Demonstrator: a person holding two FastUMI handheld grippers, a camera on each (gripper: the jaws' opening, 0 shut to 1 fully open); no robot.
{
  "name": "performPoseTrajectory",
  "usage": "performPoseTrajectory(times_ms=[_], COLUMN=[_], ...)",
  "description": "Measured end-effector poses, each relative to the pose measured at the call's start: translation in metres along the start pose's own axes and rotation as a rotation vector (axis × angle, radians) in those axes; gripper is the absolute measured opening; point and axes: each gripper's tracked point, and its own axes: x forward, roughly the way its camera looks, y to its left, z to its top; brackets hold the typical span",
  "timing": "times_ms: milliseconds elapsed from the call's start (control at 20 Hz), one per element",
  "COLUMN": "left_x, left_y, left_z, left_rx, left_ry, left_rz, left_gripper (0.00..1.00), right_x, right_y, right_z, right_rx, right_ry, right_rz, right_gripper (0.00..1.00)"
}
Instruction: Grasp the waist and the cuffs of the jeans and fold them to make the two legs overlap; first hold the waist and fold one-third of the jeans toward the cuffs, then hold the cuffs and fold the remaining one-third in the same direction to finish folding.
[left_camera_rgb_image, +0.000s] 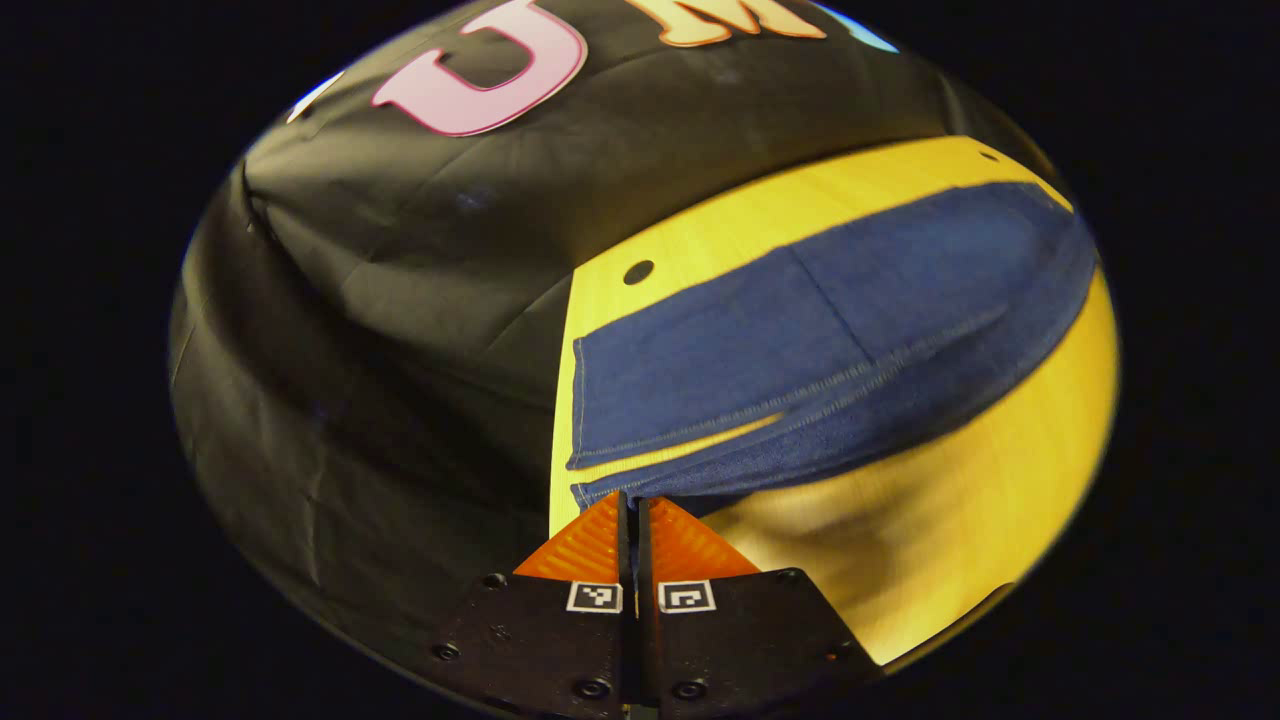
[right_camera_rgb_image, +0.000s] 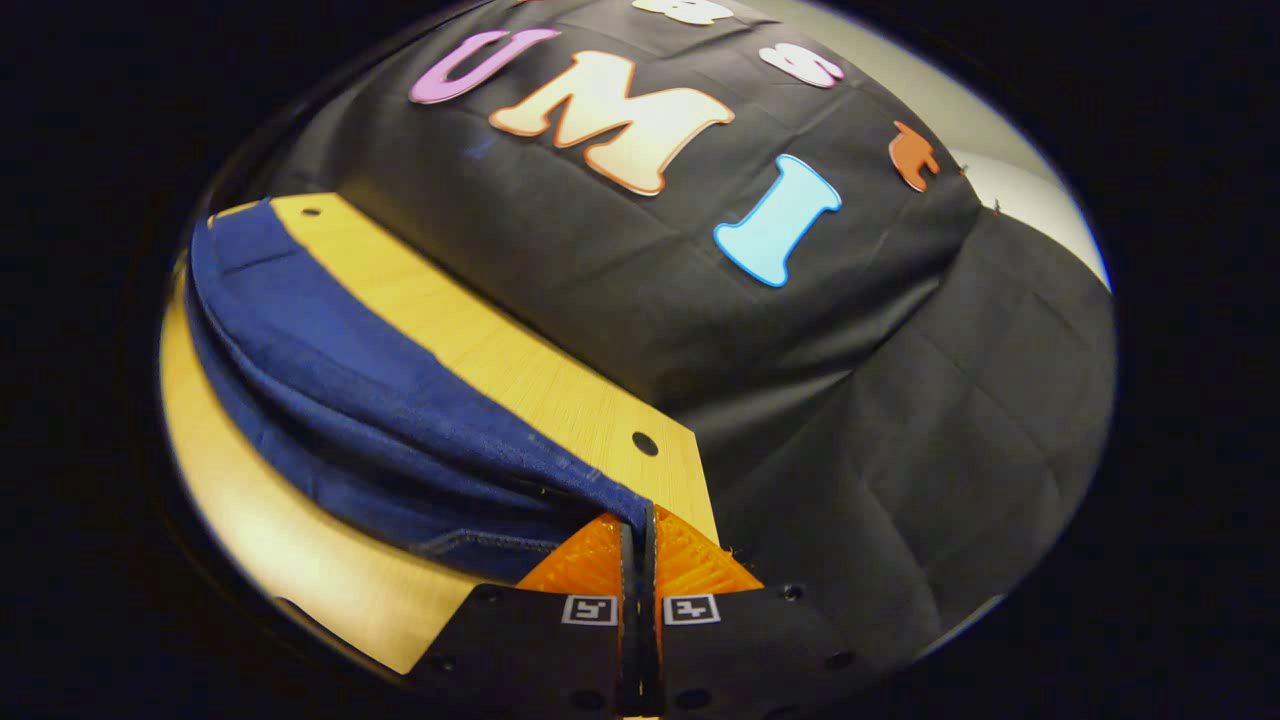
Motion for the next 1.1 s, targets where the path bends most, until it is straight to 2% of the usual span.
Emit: performPoseTrajectory(times_ms=[100, 250, 400, 600, 700, 800, 850, 1000, 1050, 1100], left_x=[0.005, 0.050, 0.088, 0.129, 0.143, 0.141, 0.140, 0.135, 0.117, 0.106], left_y=[0.003, 0.000, -0.009, -0.028, -0.032, -0.031, -0.032, -0.031, -0.029, -0.030], left_z=[0.037, 0.061, 0.083, 0.089, 0.091, 0.098, 0.103, 0.120, 0.132, 0.139], left_rx=[-0.030, -0.049, -0.033, -0.095, -0.117, -0.120, -0.135, -0.184, -0.201, -0.220], left_ry=[-0.015, -0.013, -0.003, 0.026, 0.029, 0.000, -0.027, -0.116, -0.148, -0.183], left_rz=[0.021, 0.036, 0.051, 0.052, 0.066, 0.107, 0.106, 0.102, 0.098, 0.088], left_gripper=[0.00, 0.00, 0.00, 0.00, 0.00, 0.00, 0.00, 1.00, 1.00, 0.95], right_x=[0.029, 0.071, 0.119, 0.159, 0.168, 0.171, 0.169, 0.162, 0.156, 0.151], right_y=[0.005, 0.016, 0.037, 0.064, 0.073, 0.065, 0.059, 0.028, 0.019, 0.007], right_z=[0.007, 0.009, 0.003, -0.018, -0.026, -0.024, -0.022, -0.010, -0.008, -0.012], right_rx=[0.051, 0.133, 0.153, 0.237, 0.244, 0.250, 0.266, 0.379, 0.428, 0.467], right_ry=[-0.008, 0.004, 0.027, 0.097, 0.119, 0.120, 0.117, 0.094, 0.089, 0.095], right_rz=[-0.010, -0.002, 0.024, 0.065, 0.081, 0.072, 0.069, 0.028, 0.016, -0.005], right_gripper=[0.02, 0.02, 0.01, 0.03, 0.01, 0.10, 0.32, 1.00, 1.00, 0.99])
